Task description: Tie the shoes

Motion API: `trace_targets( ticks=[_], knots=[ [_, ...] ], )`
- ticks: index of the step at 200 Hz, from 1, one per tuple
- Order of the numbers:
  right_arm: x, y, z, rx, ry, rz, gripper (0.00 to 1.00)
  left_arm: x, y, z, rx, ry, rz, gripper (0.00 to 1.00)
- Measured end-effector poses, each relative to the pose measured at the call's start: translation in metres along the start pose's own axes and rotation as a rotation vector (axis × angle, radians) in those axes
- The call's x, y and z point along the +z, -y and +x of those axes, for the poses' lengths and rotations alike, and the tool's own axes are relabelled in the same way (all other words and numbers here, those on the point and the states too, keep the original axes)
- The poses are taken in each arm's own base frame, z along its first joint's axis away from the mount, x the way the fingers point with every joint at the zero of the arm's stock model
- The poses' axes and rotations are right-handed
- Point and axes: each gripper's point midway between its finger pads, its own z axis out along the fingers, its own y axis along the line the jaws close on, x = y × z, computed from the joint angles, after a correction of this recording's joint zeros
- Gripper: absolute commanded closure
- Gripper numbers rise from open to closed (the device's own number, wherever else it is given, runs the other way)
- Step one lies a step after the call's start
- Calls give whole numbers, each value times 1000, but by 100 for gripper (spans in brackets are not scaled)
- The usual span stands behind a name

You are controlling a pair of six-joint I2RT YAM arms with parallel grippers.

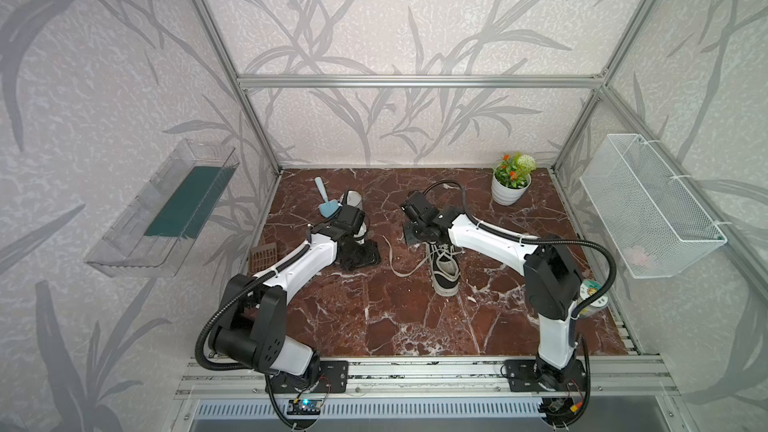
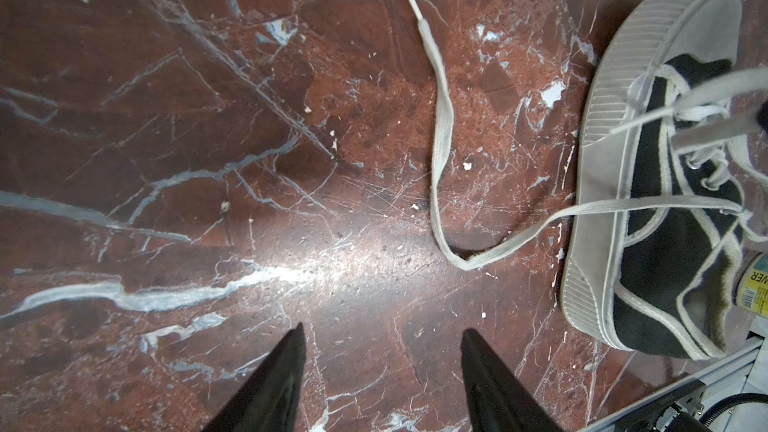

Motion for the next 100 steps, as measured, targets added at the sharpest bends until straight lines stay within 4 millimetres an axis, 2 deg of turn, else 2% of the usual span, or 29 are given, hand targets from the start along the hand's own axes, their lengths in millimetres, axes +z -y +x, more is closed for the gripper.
trace_targets(
  ticks=[27, 75, 100],
  knots=[
    [11, 1, -4, 10, -39, -2, 100, 1, 0, 1, -1, -2, 4, 38],
    [32, 2, 3, 34, -117, -37, 100, 3, 0, 3, -4, -6, 13, 38],
    [37, 3, 6, 52, -148, -59, 100, 3, 0, 3, -4, -6, 14, 38]
  ],
)
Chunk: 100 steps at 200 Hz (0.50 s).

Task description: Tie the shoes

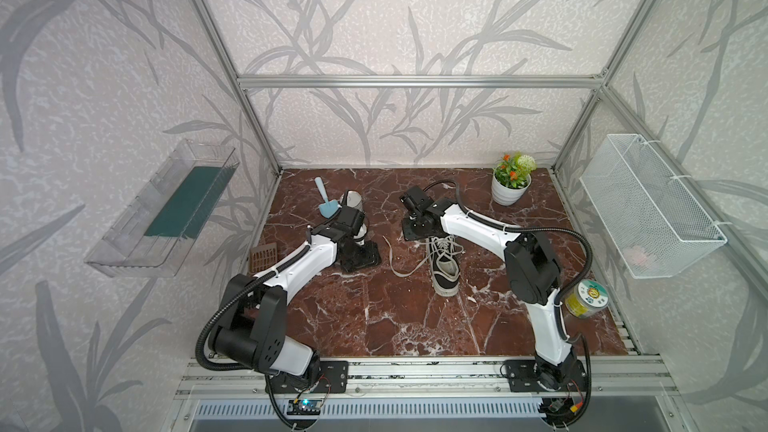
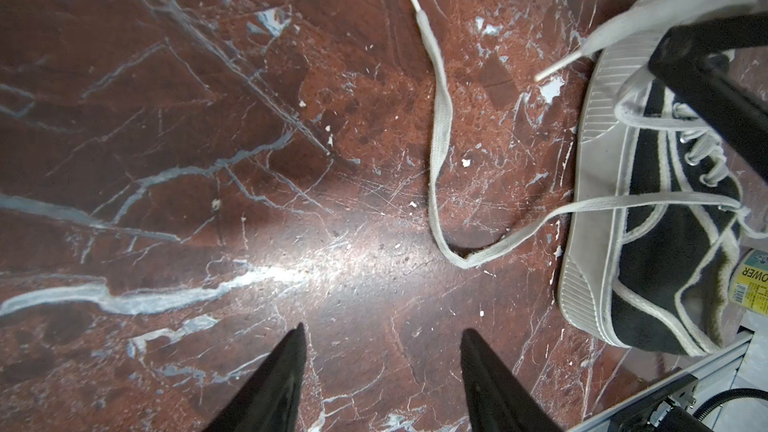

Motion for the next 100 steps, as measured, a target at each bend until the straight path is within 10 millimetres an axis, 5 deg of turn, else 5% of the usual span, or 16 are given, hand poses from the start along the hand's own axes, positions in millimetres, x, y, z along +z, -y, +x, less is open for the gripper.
trace_targets(
  ticks=[75, 100],
  knots=[
    [13, 1, -6, 45, -38, -68, 100, 0, 4, -1, -5, 2, 19, 38],
    [15, 3, -7, 61, -46, -73, 75, 0, 5, -3, -5, 7, 28, 38]
  ],
)
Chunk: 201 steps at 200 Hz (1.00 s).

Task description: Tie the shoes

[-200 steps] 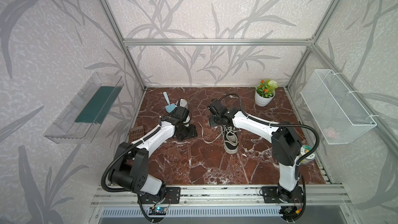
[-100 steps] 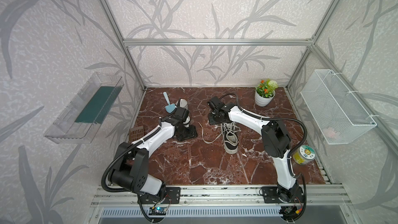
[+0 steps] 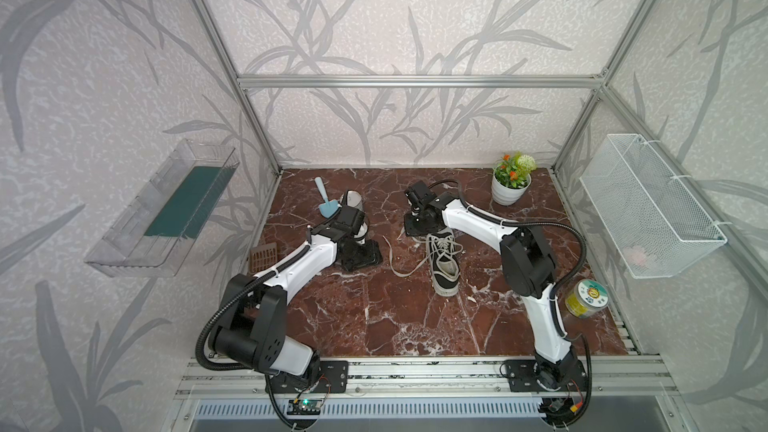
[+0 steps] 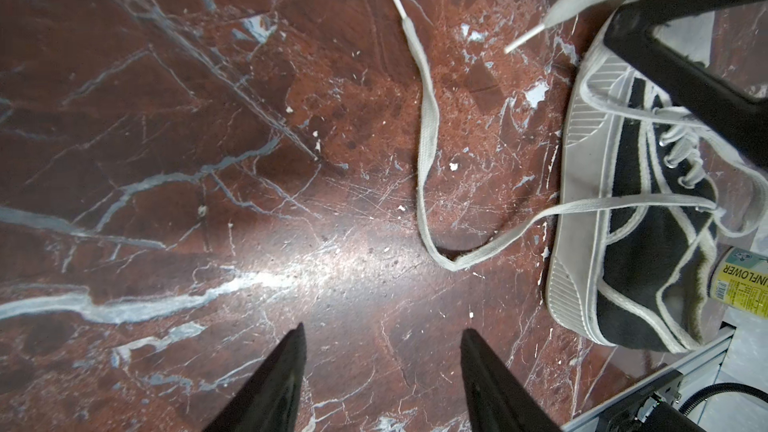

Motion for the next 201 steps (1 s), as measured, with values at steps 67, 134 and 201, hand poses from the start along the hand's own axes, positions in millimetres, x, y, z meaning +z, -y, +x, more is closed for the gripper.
trace_targets(
  ticks=[67, 134, 201],
  knots=[
    [-2, 7, 3, 1, -1, 21, 42, 0, 7, -7, 14, 27, 32, 38],
    [-57, 10, 8, -26, 60, 4, 41, 0, 14, -13, 37, 51, 60, 44],
    [-142, 66, 55, 33, 179, 2, 41, 12, 69, -11, 352, 119, 175, 47]
  ],
)
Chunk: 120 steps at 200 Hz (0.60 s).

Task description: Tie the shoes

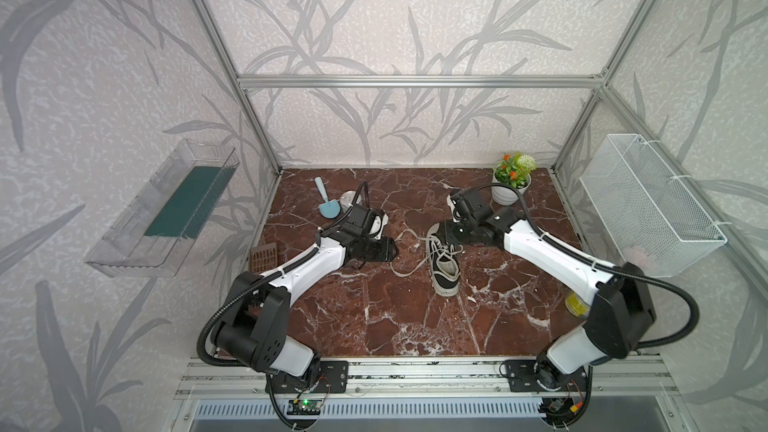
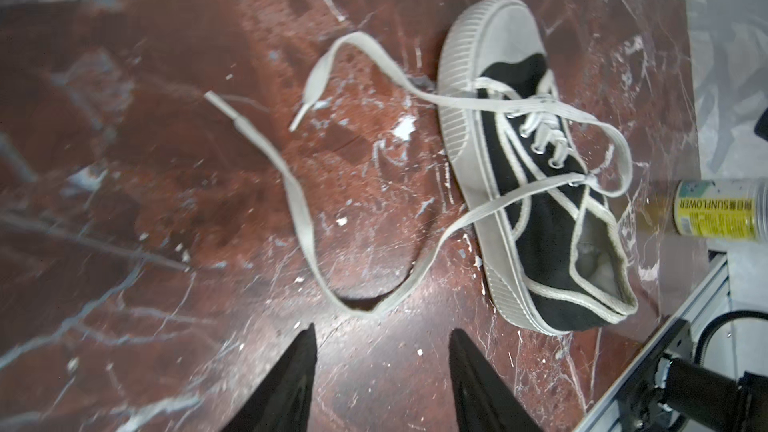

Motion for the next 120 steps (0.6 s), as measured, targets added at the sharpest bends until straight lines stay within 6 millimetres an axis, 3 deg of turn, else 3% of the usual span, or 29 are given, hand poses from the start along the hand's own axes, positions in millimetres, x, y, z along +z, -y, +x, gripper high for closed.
trace_targets(
  ticks=[32, 76, 120],
  knots=[
    [-1, 29, 5, 57, -5, 18, 44, 20, 15, 2, 99, 12, 51, 47],
    [19, 62, -2, 130, -63, 2, 48, 52, 13, -29, 49, 15, 47, 48],
    [40, 69, 7, 153, -140, -47, 51, 77, 8, -44, -8, 5, 45, 48]
  ],
)
